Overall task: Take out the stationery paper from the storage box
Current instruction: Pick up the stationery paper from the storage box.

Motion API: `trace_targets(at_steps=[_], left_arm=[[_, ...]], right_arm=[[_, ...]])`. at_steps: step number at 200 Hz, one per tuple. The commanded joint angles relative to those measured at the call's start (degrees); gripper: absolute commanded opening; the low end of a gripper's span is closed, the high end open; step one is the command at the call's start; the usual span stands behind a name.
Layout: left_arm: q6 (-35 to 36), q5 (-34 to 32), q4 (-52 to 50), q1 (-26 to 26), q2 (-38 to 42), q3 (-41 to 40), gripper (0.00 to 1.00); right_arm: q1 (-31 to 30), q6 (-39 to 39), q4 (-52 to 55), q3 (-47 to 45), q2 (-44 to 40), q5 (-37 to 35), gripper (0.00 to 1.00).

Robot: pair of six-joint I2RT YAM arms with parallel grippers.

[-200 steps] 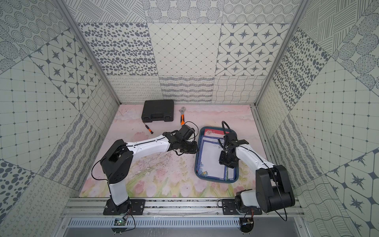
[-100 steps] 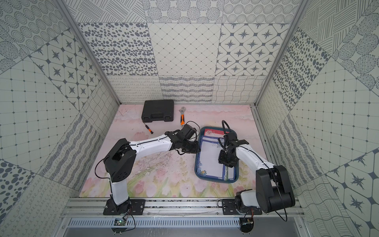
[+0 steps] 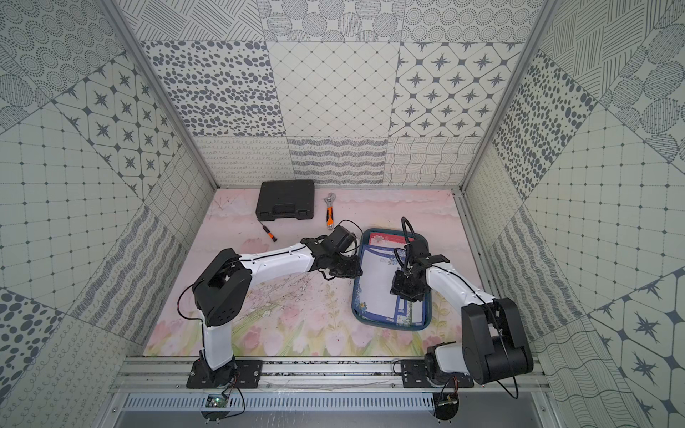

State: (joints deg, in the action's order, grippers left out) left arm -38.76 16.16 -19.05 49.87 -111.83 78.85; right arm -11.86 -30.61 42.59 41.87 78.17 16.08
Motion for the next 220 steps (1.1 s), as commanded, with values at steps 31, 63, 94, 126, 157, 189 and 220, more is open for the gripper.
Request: trace_targets(at_steps=[31,63,94,126,157,189,220], left_arm=[[0.62,1.42,-1.93,0.36,-0.58,0.85,0.17],[0.56,1.69,-1.96,0.39,-0.67,0.78,0.14],[0.6,2.01,-2.03,0.4,-0.71,1.3,0.12],[0.49,2.24,-1.87,0.41,-0.68,1.35,0.11],[0.55,2.73,-1.91,0.4,-1.19,1.96,0.1],[0.31,3.0,-1.86,0.37,-1.86,2.46,0.1],[-0.36,3.61,-1.36,0.41,-2.08,2.54,0.09]], right_arm=[[1.57,-0.93,-4.36,-2.3,1.53,3.24,0.42],[1.86,-1.05,-5.11,-2.52,1.47,3.88,0.41],[2.23,-1.03,-5.54,-3.0,0.61,4.67,0.41],[2.71,-0.84,-7.02,-3.37,-0.19,7.56,0.41],[2.96,-1.15,-8.53,-4.15,-0.51,10.28,0.4],[3.24,-1.85,-9.02,-4.51,-2.34,11.86,0.4],[3.64,-2.48,-9.19,-4.68,-5.44,12.86,0.39]])
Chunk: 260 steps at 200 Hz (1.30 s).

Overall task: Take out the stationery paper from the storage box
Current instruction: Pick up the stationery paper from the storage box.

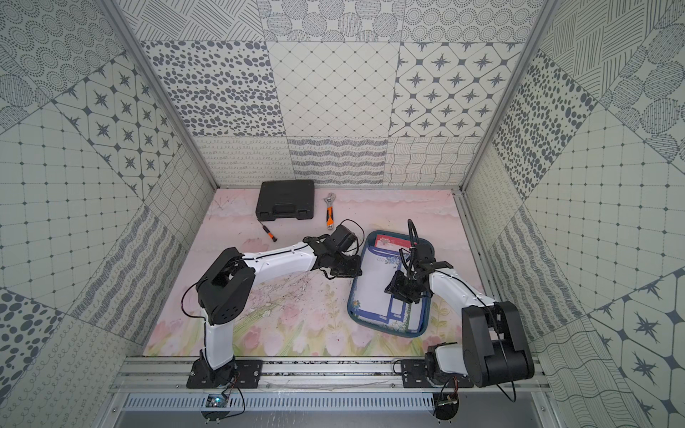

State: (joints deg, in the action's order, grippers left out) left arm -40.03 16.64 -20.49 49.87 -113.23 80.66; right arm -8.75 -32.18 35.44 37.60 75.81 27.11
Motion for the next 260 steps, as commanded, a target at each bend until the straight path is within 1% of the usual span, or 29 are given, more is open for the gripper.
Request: trace_targets(at_steps=[1,29,51,77,110,148,167,182,190,225,243,260], left_arm=[[0.87,3.13,0.05,0.45,-0.72,0.72,0.09],[0.84,3.09,0.03,0.41,-0.59,0.77,0.09],[0.68,3.36,0.02,0.48,-0.54,0.73,0.08],[0.66,3.48,-0.16,0.59,-0.52,0.8,0.08],[0.33,3.49,-0.16,0.77,-0.59,0.81,0.08],[0.21,3.83,-0.22,0.91,-0.16,0.9,0.09],[0.29,3.76,-0.32,0.93,0.36,0.9,0.15],[0.54,3.54,-0.38,0.93,0.88,1.06,0.22],[0.65,3.19,-0.51,0.93,1.2,1.08,0.26],[1.17,1.6,-0.5,0.93,2.63,1.25,0.42],[1.59,0.91,-0.42,0.93,3.77,1.25,0.49],[2.53,-0.19,-0.34,0.93,5.3,1.26,0.52]], right_arm=[[0.51,-0.93,-2.04,-0.42,-3.19,1.86,0.39],[1.02,-1.29,-2.86,-0.53,-4.6,4.04,0.39],[1.2,-1.63,-4.22,-0.93,-4.4,6.89,0.38],[1.28,-2.22,-5.18,-1.16,-4.09,8.56,0.38],[1.41,-1.58,-4.47,-0.47,-3.61,7.85,0.38],[1.55,-0.93,-1.56,0.9,-1.28,2.95,0.34],[1.59,-0.77,-1.34,1.18,-0.02,3.2,0.31],[1.56,-0.78,-0.89,1.54,0.04,3.05,0.26],[1.61,-0.56,-0.13,1.95,-0.26,2.25,0.22],[1.63,0.95,4.41,4.53,-2.6,-1.8,0.15],[1.63,1.96,7.25,6.15,-3.96,-3.41,0.1],[1.63,2.78,10.3,8.04,-5.54,-4.59,0.03]])
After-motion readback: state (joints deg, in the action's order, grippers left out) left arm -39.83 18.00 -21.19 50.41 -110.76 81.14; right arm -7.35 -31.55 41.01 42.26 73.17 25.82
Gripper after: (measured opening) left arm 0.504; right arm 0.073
